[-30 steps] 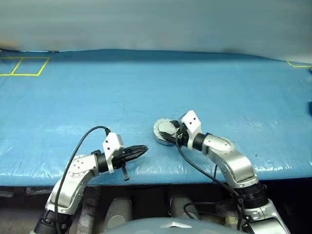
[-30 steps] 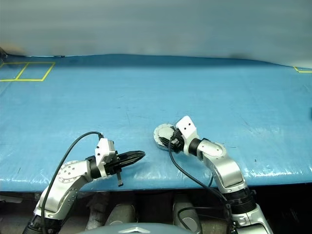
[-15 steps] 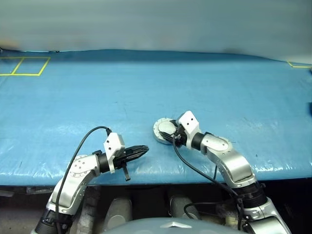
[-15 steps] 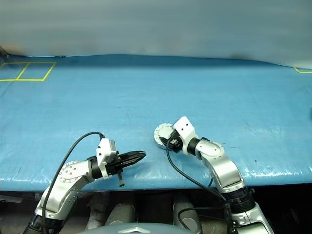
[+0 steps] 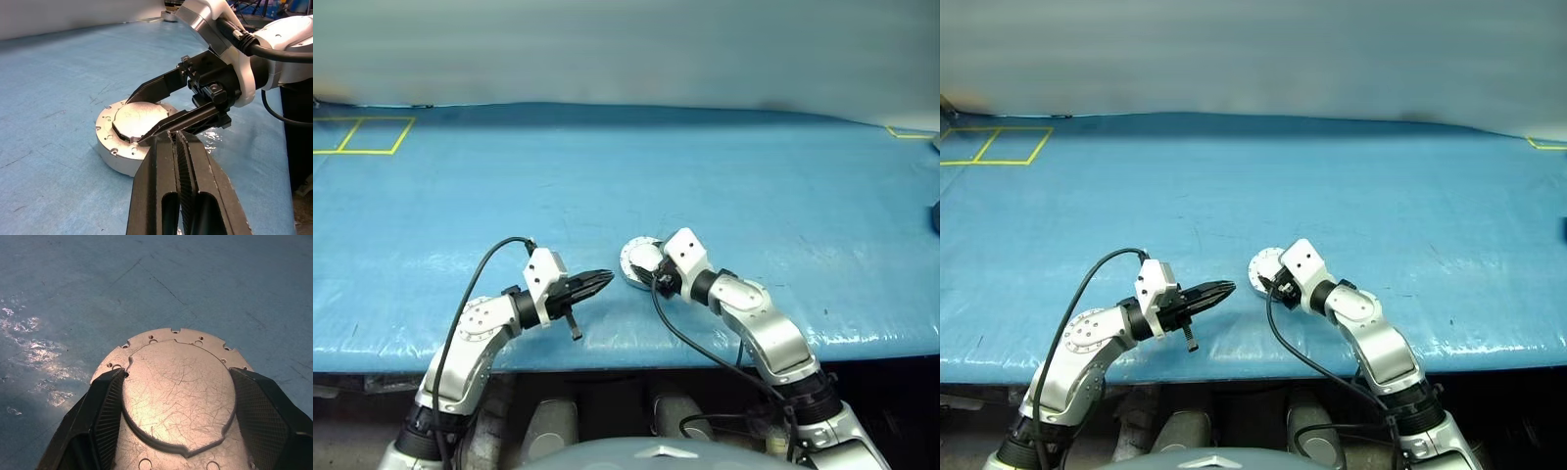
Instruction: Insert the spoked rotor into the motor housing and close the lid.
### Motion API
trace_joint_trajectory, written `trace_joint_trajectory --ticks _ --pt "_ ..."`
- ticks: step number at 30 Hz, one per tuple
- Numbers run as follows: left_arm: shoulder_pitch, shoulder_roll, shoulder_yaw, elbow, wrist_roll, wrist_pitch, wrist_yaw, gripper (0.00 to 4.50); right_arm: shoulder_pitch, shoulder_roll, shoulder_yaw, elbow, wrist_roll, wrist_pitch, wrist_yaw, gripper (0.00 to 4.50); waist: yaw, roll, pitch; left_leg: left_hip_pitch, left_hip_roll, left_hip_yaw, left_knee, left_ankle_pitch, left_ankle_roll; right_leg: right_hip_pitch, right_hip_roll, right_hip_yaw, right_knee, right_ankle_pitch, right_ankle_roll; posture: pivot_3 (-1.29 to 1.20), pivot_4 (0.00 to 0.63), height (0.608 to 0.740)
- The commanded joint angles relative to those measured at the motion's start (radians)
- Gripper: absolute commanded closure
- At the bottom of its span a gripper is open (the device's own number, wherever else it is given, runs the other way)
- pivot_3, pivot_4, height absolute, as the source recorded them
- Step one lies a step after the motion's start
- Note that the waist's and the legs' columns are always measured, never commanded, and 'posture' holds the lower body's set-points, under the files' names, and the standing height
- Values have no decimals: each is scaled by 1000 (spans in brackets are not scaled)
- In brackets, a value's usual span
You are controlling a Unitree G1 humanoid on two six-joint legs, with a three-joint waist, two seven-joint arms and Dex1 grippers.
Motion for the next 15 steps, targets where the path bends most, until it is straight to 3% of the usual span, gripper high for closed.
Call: trace_joint_trajectory --ticks 1,7,15 --pt "-33 -4 23 16 -4 -1 20 4325 42 -14 1 71 -25 48 -10 1463 2 0 -1 0 0 0 0 0 0 0 0 0 0 0 0 0 150 740" --pt "-137 -68 -11 147 59 -20 89 4325 60 -17 -18 22 7 53 19 1463 8 0 -1 2 -1 -1 0 0 0 3 0 -1 -2 -1 -1 0 150 740" --pt "-222 -130 -90 321 103 -68 26 4412 86 -21 -33 -20 12 66 12 1463 12 0 -1 0 -2 -3 -1 -1 0 3 -2 -2 -3 2 3 0 150 740"
